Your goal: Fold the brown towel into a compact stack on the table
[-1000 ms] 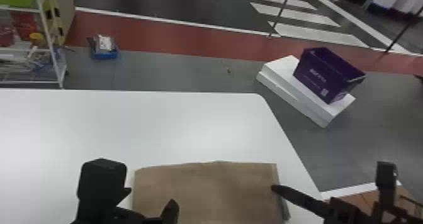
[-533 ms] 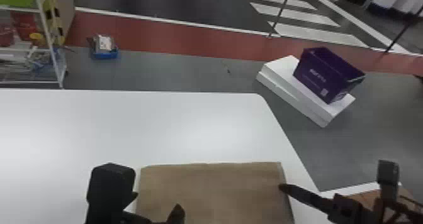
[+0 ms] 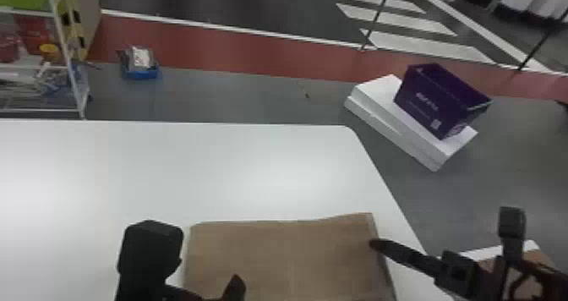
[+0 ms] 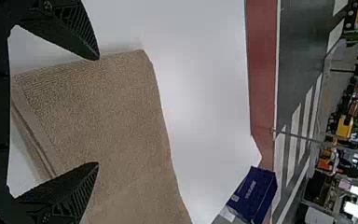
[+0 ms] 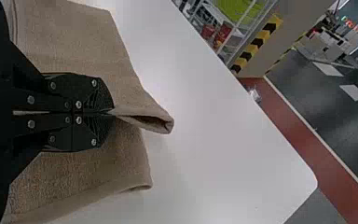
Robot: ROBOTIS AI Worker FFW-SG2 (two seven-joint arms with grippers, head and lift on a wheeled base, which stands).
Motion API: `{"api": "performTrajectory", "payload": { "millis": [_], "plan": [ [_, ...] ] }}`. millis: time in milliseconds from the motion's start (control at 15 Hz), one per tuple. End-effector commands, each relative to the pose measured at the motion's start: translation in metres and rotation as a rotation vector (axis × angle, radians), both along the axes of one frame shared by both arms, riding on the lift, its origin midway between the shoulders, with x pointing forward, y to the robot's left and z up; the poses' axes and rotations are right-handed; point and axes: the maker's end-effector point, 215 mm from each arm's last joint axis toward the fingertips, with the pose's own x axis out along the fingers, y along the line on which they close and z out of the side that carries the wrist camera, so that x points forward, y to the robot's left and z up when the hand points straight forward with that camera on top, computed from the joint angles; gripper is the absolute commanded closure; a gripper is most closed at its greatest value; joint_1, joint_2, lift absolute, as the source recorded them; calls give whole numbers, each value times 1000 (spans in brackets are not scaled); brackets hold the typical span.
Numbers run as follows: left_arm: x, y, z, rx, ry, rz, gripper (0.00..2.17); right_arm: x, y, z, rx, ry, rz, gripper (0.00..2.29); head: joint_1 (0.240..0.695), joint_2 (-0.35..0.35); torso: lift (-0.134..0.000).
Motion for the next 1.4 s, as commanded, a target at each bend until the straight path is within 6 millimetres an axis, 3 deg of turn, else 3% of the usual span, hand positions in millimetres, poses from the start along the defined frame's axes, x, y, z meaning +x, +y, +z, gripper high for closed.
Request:
{"api": "performTrajectory", "payload": {
  "millis": [0, 333, 467, 533, 600, 667, 733, 800, 1333],
  "plan": [
    [0, 0, 0, 5, -1, 0, 87, -11, 3, 14, -13, -25, -2, 1501, 695, -350, -124],
    [-2, -7, -2, 0, 4, -13, 87, -22, -46, -15, -75, 70, -78, 1501, 695, -350, -124],
    [-4, -8, -3, 4, 6, -13, 87, -20, -46, -36, -66, 121, -76, 1490, 695, -350, -124],
    [-5, -7, -4, 6, 7, -14, 87, -18, -46, -46, -56, 141, -82, 1355, 695, -350, -124],
    [-4, -7, -2, 7, 2, -12, 87, -17, -45, -55, -55, 163, -80, 1079, 695, -350, -124],
    [-5, -6, -4, 14, 3, -12, 87, -18, -42, -62, -59, 183, -71, 778, 695, -350, -124],
    [-6, -7, -4, 18, 3, -13, 87, -22, -41, -68, -59, 198, -73, 215, 695, -350, -124],
    [-7, -9, -3, 19, 2, -15, 87, -24, -41, -71, -59, 204, -77, -2, 695, -350, -124],
    [-3, -40, 17, -67, -86, -34, 87, -29, -59, -41, -50, 121, -158, 43, 695, -350, -124]
  ]
}}
